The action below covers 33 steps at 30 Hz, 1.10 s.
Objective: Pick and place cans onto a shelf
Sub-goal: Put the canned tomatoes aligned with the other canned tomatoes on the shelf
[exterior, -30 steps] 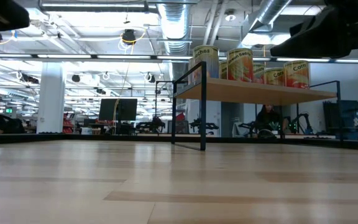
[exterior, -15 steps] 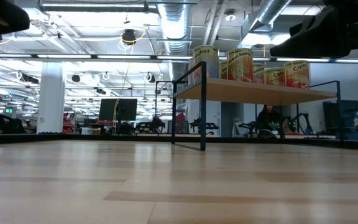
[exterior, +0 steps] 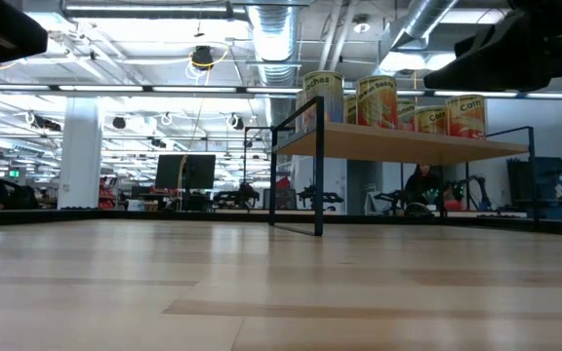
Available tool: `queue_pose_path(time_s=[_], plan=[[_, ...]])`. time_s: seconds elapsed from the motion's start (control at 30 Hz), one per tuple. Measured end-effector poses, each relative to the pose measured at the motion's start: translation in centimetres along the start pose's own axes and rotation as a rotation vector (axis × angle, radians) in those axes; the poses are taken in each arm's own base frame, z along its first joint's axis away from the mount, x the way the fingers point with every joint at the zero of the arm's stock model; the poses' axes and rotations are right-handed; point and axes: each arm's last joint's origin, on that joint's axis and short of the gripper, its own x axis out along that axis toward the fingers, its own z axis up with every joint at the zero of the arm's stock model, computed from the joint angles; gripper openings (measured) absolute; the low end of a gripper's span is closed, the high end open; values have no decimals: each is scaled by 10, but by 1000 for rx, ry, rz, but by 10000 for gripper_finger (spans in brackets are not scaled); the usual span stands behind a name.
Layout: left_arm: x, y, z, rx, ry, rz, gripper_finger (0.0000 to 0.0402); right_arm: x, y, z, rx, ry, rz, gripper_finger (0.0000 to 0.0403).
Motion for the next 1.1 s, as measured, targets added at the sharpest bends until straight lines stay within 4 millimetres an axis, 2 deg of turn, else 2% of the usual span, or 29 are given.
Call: queue_pose_path(time_s=[0.3, 0.47, 0.93, 1.1], plan=[[-17, 1, 10, 10, -16, -23, 63, 0, 0, 0, 7, 0, 0, 10], [-17, 4, 9, -11, 18, -37, 68, 0, 0, 0, 5, 3, 0, 10], [2, 1, 1, 29, 59, -77, 71, 0, 0, -1, 4, 6, 0, 10], [4, 0, 0, 55, 63, -138, 42, 0, 0, -1, 4, 6, 0, 10]])
